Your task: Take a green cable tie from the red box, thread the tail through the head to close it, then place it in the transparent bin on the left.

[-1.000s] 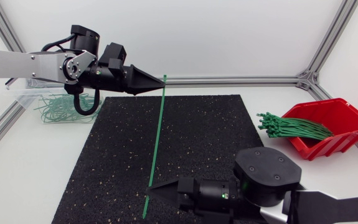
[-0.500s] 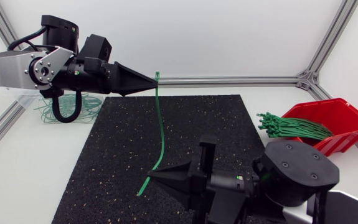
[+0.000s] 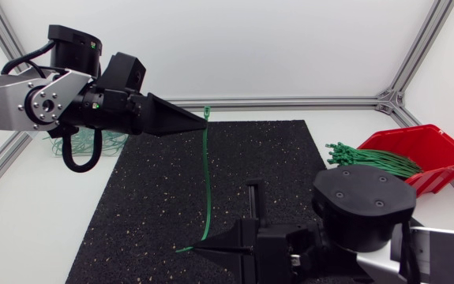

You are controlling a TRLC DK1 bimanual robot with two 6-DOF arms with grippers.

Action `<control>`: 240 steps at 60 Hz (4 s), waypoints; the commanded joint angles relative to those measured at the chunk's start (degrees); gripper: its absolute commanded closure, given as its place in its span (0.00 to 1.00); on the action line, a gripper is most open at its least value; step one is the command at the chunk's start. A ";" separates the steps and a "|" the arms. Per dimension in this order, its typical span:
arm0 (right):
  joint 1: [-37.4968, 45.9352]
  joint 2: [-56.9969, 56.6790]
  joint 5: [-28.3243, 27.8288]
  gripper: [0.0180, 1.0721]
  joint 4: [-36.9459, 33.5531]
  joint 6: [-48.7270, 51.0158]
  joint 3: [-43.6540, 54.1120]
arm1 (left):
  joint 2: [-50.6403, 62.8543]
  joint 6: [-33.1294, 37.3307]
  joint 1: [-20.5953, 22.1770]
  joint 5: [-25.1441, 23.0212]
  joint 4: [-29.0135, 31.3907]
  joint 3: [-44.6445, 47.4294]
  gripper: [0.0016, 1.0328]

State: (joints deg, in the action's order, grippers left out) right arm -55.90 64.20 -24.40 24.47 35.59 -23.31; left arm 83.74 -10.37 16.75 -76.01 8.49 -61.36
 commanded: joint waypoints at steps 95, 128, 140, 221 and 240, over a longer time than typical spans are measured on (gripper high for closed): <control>14.15 -0.31 -40.81 0.95 -60.59 -94.30 -48.94 | -30.13 -21.80 13.39 25.21 -32.75 25.06 0.97; 16.96 -0.75 -41.87 0.95 -64.02 -95.54 -49.29 | -37.07 -21.53 23.06 38.39 -30.64 24.89 0.97; 16.96 -0.57 -41.87 0.95 -64.11 -95.54 -48.85 | -37.60 -21.27 24.82 40.59 -30.11 25.42 0.97; 18.11 0.75 -41.87 0.95 -61.82 -95.45 -46.83 | -39.45 -20.13 26.84 42.87 -28.71 25.42 0.97; 19.42 -0.48 -41.78 0.95 -61.56 -95.45 -46.65 | -39.89 -20.04 26.93 43.05 -28.62 26.03 0.97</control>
State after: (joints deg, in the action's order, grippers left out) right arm -36.99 64.71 -66.04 -37.50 -58.15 -71.13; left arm 44.64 -31.05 43.31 -32.88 -19.94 -36.86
